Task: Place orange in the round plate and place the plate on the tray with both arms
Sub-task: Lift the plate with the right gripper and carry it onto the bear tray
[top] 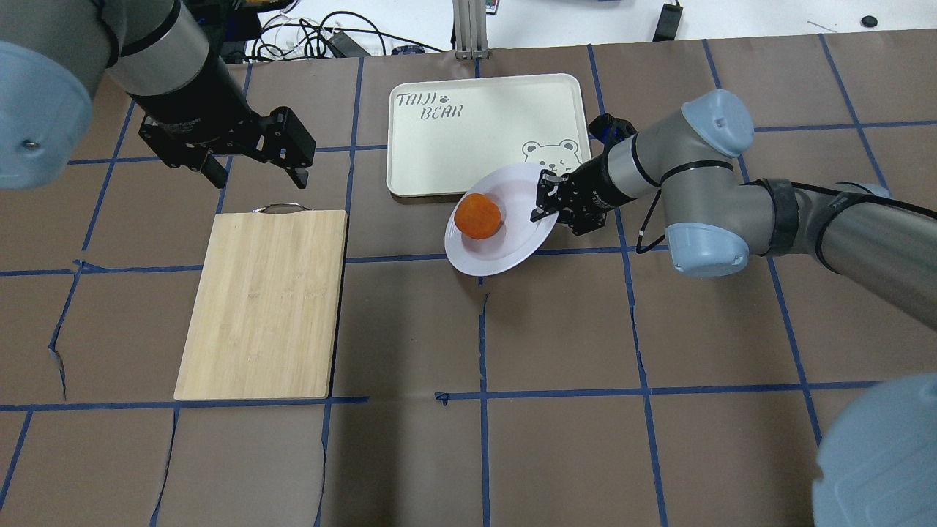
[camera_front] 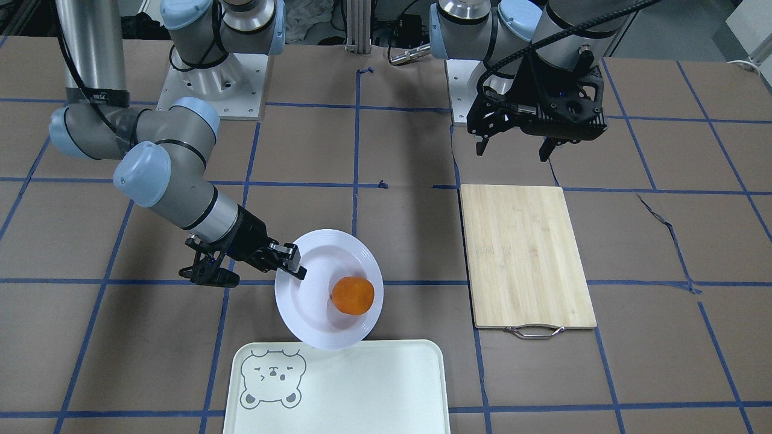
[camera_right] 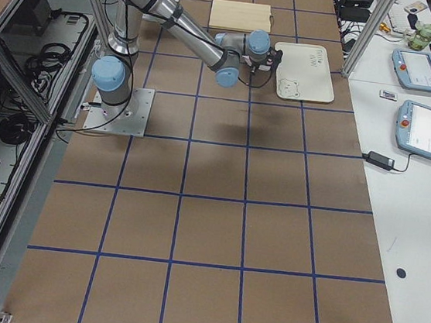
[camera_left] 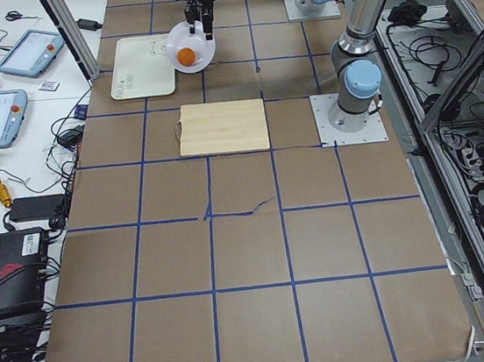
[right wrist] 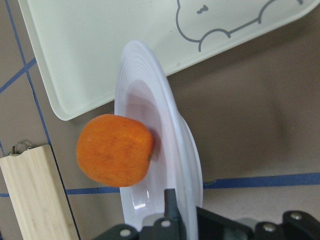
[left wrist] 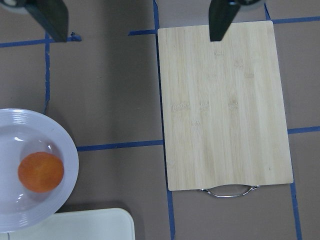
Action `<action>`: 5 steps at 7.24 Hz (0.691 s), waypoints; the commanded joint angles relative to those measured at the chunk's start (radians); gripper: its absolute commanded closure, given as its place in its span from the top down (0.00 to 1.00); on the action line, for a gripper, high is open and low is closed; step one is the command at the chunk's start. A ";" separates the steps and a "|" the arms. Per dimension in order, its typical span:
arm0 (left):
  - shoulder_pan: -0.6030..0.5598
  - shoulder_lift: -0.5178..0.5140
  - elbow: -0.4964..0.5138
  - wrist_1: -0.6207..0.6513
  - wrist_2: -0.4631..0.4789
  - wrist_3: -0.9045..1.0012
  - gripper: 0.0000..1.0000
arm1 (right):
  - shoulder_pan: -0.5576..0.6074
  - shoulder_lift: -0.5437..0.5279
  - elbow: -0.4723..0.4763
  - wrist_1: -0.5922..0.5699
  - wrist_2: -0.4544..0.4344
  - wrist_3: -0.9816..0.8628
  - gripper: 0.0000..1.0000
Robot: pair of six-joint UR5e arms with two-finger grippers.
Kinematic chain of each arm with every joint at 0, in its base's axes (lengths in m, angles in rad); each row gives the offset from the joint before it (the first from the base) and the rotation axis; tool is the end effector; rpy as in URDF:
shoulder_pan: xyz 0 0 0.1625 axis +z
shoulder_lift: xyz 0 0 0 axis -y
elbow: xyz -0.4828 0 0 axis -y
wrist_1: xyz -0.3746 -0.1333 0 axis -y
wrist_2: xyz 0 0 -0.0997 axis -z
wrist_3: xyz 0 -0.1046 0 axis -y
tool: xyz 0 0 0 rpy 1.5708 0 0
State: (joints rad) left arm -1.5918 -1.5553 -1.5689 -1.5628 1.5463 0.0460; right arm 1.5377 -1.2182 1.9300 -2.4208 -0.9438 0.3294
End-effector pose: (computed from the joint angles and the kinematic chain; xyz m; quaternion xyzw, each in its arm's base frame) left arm -0.1457 -0.4664 0.5498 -0.0336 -0.9993 0.0128 0.0121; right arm 0.1760 -0.5669 0.3007 0.1501 0.9373 -0.0196 0.3140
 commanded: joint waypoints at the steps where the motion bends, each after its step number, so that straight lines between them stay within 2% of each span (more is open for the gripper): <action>1: 0.001 0.000 0.000 0.001 0.000 0.000 1.00 | -0.022 -0.001 -0.016 0.019 0.077 0.003 0.03; 2: 0.001 0.000 0.000 0.001 0.000 0.000 1.00 | -0.056 -0.003 -0.016 0.020 0.126 0.010 0.03; 5: 0.001 0.000 0.000 0.001 0.000 0.000 1.00 | -0.067 -0.009 -0.017 0.006 0.146 0.000 0.00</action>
State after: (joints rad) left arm -1.5908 -1.5555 -1.5692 -1.5616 1.5462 0.0460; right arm 1.4736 -1.2258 1.9198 -2.4081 -0.8101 0.3323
